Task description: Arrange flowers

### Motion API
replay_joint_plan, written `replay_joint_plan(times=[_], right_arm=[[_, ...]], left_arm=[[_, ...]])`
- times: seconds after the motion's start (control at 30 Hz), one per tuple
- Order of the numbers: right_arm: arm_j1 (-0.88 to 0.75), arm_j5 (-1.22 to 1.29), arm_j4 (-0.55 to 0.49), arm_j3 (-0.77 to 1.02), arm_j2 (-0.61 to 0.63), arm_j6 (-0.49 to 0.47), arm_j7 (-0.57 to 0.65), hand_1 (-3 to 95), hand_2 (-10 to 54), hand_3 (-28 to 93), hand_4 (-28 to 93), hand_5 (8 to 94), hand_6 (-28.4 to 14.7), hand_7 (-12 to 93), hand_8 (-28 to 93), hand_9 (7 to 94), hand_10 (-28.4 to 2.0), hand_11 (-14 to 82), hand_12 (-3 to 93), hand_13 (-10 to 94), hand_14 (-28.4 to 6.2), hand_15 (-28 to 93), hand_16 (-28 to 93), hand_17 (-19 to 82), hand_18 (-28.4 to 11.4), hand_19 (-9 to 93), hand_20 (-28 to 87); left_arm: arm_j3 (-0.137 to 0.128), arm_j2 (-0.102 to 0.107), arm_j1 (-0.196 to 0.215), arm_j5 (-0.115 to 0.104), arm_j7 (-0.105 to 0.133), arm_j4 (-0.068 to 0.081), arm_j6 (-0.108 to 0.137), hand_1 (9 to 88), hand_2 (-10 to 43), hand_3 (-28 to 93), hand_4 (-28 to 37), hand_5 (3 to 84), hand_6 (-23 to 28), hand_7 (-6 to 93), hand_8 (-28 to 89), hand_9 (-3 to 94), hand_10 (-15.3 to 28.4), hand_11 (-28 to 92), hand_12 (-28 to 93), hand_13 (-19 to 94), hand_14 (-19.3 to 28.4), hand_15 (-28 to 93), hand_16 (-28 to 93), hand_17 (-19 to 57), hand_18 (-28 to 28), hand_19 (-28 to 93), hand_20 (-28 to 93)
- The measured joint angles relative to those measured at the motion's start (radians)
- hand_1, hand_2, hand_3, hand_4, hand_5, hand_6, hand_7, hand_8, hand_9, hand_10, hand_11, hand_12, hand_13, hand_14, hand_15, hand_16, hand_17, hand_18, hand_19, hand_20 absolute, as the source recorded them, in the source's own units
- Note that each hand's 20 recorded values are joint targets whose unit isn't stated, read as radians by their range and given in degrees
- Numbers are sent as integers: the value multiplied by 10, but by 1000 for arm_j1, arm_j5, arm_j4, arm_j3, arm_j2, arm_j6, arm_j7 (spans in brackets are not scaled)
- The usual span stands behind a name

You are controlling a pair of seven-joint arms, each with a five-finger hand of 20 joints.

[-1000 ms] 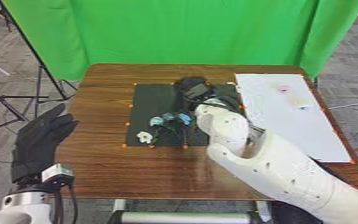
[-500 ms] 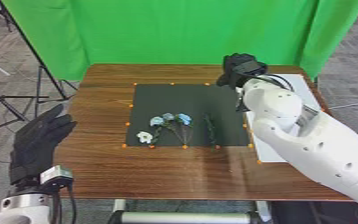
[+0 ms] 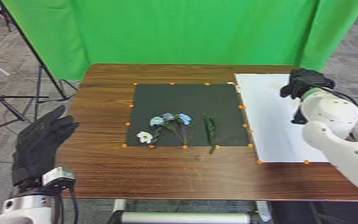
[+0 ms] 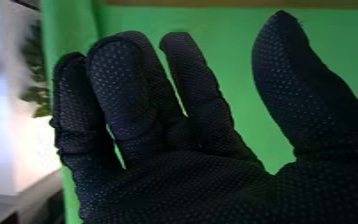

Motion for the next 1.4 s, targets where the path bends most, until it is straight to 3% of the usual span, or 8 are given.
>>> replay_joint_plan(times=[0.53,0.97,1.1,1.4], right_arm=[[-44,9,99,89,-2,-58,17,315,-46,857,-251,511,-85,163,-97,506,-209,177,166,580,-131,762,162,328,-217,932,50],[-72,7,127,113,-54,-84,4,320,-51,866,-257,475,-53,169,-112,499,-208,165,164,579,-129,764,158,325,-216,932,43],[-74,6,138,114,-69,-99,5,324,-50,866,-258,473,-50,167,-112,498,-208,165,164,579,-130,764,158,325,-217,932,44],[-98,-7,150,130,-86,-125,3,367,-61,866,-271,511,-51,179,-114,565,-164,215,171,607,-113,759,154,340,-208,932,40]], left_arm=[[7,-2,-6,-1,2,1,2,264,48,803,-187,440,121,127,-92,395,220,379,90,281,284,685,-167,-84,238,629,38],[5,-36,-17,9,-19,2,-3,263,47,805,-185,444,123,126,-92,395,221,379,89,282,284,686,-167,-84,238,628,38],[6,-37,-18,9,-21,2,-3,265,48,803,-187,445,124,126,-91,395,220,379,90,283,284,686,-167,-84,238,628,38],[3,-46,-22,15,-30,3,-11,265,48,803,-184,446,124,125,-91,395,220,380,89,283,284,686,-167,-84,238,628,38]])
